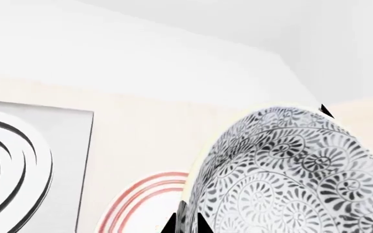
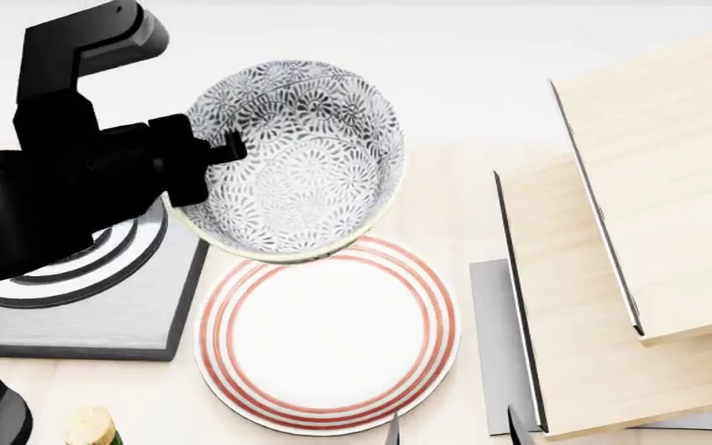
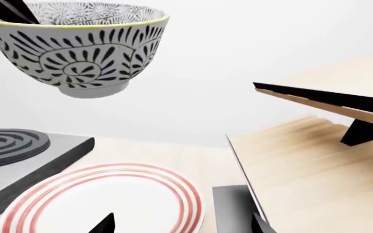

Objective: Pick up the akita bowl and put it on the plate.

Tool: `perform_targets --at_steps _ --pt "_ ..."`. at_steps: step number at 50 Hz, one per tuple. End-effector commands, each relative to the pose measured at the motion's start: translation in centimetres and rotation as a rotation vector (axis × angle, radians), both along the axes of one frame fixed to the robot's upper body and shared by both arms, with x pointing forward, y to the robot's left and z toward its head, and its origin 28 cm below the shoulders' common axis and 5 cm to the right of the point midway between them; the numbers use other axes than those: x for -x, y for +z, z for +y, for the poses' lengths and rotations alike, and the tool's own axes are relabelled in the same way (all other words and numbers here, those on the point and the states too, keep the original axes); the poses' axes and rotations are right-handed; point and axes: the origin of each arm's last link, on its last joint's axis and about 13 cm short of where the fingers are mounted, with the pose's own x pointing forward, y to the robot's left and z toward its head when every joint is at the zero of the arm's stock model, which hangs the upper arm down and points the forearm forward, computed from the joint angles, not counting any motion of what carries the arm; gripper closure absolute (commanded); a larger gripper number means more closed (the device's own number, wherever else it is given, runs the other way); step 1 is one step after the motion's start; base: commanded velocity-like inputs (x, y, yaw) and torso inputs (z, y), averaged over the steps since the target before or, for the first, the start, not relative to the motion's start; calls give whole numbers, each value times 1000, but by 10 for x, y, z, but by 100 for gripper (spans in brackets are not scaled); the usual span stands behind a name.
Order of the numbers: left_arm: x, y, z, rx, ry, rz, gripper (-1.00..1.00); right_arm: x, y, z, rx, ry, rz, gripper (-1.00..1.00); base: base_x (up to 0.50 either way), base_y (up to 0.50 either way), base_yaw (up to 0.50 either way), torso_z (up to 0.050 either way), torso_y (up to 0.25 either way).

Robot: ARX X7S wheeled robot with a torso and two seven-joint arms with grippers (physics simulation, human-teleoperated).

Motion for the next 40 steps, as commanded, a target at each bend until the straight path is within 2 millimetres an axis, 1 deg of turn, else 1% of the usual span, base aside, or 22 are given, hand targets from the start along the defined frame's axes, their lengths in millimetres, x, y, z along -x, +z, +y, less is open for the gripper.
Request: perform_targets --at_steps 1,3,4,5,6,7,9,12,16,18,22,24,25,28,34,35,37,38,39,40 --pt "-1 -1 -15 -70 -36 -32 100 1 -1 -1 -3 -2 4 -100 0 0 0 0 0" --pt "0 -2 -18 -89 -31 -44 100 1 -1 -1 -3 -4 4 -100 0 0 0 0 0" --pt "0 -2 -18 -71 -47 -38 100 1 -1 -1 -4 -3 4 -100 0 0 0 0 0" --pt "0 -3 -19 -107 -40 -56 100 1 -1 -1 -4 -5 4 -100 0 0 0 0 0" --pt "0 -3 -20 -109 -30 -61 100 1 -1 -1 -4 -5 5 -100 0 0 0 0 -102" --pt "0 -2 -20 -33 -59 -53 100 1 -1 -2 -5 -6 5 -100 0 0 0 0 -100" --pt "0 -5 -20 -31 -94 -39 100 0 -2 -2 -4 -9 5 -100 0 0 0 0 -26" --pt "0 -6 -19 -12 -88 -42 100 0 -1 -3 -5 -9 6 -100 0 0 0 0 0" --pt "-2 -9 -18 -35 -80 -61 100 0 -1 -1 0 -5 6 -100 0 0 0 0 0" --pt "0 -13 -20 -107 -93 -69 100 0 -1 -1 2 -4 7 -100 0 0 0 0 0" --pt "0 -18 -20 -105 -93 -61 100 0 -1 0 5 -2 6 -100 0 0 0 0 -113" --pt "-1 -19 -20 -67 -93 -46 100 0 -1 0 8 -4 7 -100 0 0 0 2 -193" --pt "-1 -19 -19 -76 -88 -53 100 0 -1 0 9 -4 7 -100 0 0 0 2 -107" --pt "-1 -17 -17 -4 -83 -52 100 0 0 0 7 -3 7 -100 0 0 0 1 -14" --pt "-3 -21 -14 -14 -71 -57 100 0 -2 0 8 0 9 -100 0 0 0 0 0" --pt "-3 -23 -14 -63 -59 -64 100 0 -2 0 9 -1 10 -100 0 0 0 0 0" --pt "-4 -26 -14 -52 -68 -60 100 -1 -3 0 10 -1 10 -100 0 0 0 0 0" --pt "-4 -28 -14 -93 -61 -62 100 -1 -3 0 10 -2 11 -100 0 0 0 0 -121" --pt "-4 -29 -14 -63 -68 -52 100 -1 -3 0 10 -2 11 -100 0 0 0 2 -166" --pt "-6 -29 -14 -69 -57 -55 100 -1 -3 0 10 -2 12 -100 0 0 0 2 -168"
